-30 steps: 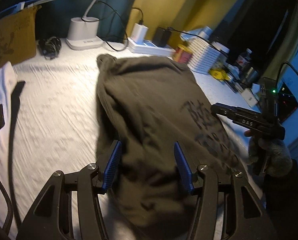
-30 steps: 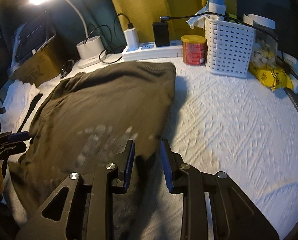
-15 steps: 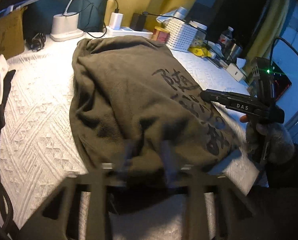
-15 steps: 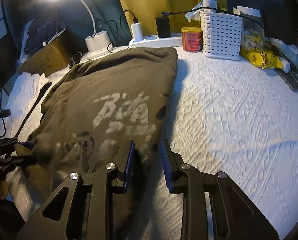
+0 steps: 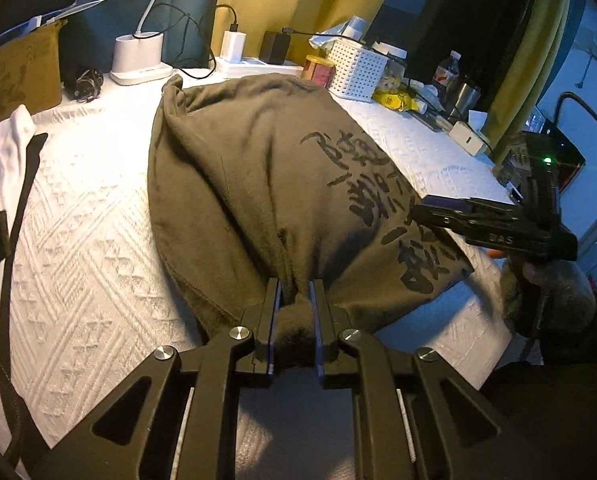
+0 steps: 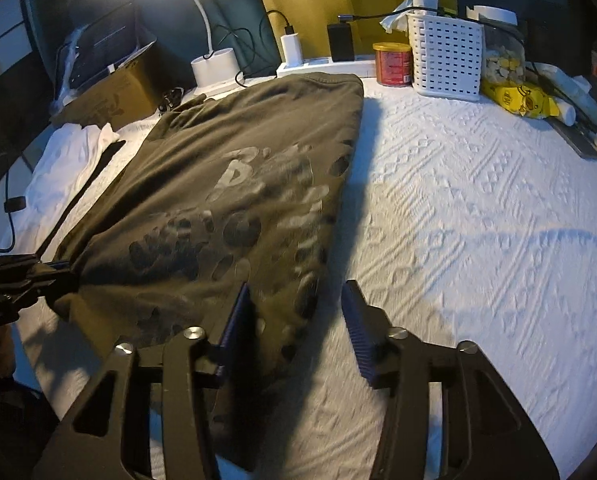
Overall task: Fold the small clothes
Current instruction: 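Close both tools on the end of the folded shirt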
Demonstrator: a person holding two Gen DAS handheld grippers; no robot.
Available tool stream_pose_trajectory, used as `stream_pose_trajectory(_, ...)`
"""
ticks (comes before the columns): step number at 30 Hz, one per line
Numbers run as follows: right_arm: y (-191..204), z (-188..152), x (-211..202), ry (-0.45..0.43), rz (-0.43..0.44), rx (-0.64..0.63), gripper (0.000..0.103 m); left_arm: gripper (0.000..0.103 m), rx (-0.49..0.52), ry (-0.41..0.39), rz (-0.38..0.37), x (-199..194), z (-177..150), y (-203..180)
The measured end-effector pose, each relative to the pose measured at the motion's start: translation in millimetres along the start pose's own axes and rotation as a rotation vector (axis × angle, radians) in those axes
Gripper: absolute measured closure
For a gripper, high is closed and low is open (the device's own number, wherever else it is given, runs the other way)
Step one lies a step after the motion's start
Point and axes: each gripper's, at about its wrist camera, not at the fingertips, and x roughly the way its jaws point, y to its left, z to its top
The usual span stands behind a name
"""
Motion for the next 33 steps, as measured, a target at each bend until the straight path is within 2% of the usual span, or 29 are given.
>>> stream_pose_trajectory(6,23.5,-16.9,-9.0,0.025,-0.035,-0.103,0.053,0.088,-0.036,0.004,0.004,1.6,-4.5,1.5)
stream_pose_trajectory(8,28.9,-21.9,-11.3,0.019,-0.035,-0.112,0.061,0.084,-0.043,0.004,0.009,2.6,-6.4,1.6)
stream_pose_trajectory(10,31.3,-26.0,-13.5,0.012,-0.015,-0.104,0.077,0.082,-0.044,0.006,0.013,3.5,-7.8,0.6)
stream_pose_trajectory(13,35.0,-29.7,-15.3,0.006,-0.002,-0.105,0.085,0.076,-0.026,0.007,0.026,3.7,-9.2,-4.0)
stream_pose_trajectory(17,38.5,-30.8,-17.4,0.004,-0.001,-0.119,0.09,0.057,0.013,0.005,0.02,3.6,-11.0,-12.1)
stream_pose_trajectory(21,37.9,-33.4,-25.0,-0.006,-0.008,-0.123,0.093,0.056,0.024,0.008,0.035,3.3,-10.9,-17.2)
stream_pose_trajectory(24,36.7,-34.7,-31.6,-0.013,-0.026,-0.127,0.093,0.056,0.02,0.02,-0.008,2.1,-10.4,-19.1)
stream_pose_trajectory(33,17.3,-58.4,-58.7,-0.012,-0.089,-0.085,0.093,0.056,0.096,0.056,-0.101,5.6,-20.8,-52.0)
